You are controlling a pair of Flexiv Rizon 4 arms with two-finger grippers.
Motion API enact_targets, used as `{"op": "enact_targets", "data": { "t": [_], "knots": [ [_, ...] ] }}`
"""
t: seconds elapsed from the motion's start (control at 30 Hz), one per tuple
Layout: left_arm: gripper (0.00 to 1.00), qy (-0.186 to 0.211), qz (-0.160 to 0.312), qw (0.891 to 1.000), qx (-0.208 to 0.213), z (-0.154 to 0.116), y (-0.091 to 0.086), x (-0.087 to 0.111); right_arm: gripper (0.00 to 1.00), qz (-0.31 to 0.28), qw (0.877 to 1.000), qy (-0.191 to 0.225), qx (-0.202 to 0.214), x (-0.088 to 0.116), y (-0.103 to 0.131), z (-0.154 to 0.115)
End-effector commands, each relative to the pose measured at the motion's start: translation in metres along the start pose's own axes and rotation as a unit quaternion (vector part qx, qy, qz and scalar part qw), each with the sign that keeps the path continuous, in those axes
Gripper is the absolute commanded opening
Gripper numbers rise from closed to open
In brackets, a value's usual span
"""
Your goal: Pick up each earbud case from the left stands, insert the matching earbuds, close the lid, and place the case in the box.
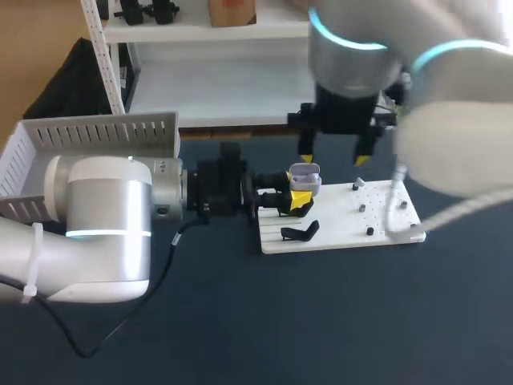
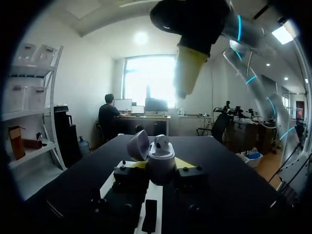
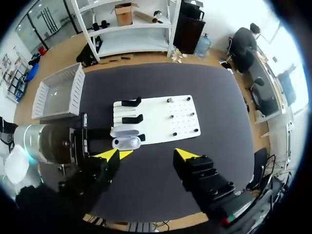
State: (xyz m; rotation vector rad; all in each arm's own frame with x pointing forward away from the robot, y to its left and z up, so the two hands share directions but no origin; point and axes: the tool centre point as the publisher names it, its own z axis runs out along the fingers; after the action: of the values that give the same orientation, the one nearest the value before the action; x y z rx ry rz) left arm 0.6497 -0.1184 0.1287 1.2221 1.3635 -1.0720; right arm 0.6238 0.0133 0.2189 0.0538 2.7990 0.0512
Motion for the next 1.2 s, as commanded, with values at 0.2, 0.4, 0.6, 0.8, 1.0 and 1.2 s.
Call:
{"op": "enact_targets", "data": {
  "t": [0.2,0.4,0.6,0.8,1.0,1.2],
  "knots": [
    [0.00,-0.001,0.001,1.000,-0.003,0.000,-0.001,0.000,1.00,0.021,0.983,-0.043,-0.178,-0.005,-0.028,0.011],
    [0.00,-0.001,0.001,1.000,-0.003,0.000,-0.001,0.000,1.00,0.060,0.986,-0.039,-0.152,-0.015,-0.044,0.043],
    [0.00,-0.001,0.001,1.000,-0.003,0.000,-0.001,0.000,1.00,0.073,0.989,-0.045,-0.120,-0.022,-0.049,0.068],
    [0.00,-0.001,0.001,1.000,-0.003,0.000,-0.001,0.000,1.00,0.073,0.989,-0.045,-0.120,-0.022,-0.049,0.068],
    [0.00,-0.001,0.001,1.000,-0.003,0.000,-0.001,0.000,1.00,0.073,0.989,-0.045,-0.120,-0.022,-0.049,0.068],
    [0.00,-0.001,0.001,1.000,-0.003,0.000,-0.001,0.000,1.00,0.073,0.989,-0.045,-0.120,-0.022,-0.049,0.068]
  ]
}}
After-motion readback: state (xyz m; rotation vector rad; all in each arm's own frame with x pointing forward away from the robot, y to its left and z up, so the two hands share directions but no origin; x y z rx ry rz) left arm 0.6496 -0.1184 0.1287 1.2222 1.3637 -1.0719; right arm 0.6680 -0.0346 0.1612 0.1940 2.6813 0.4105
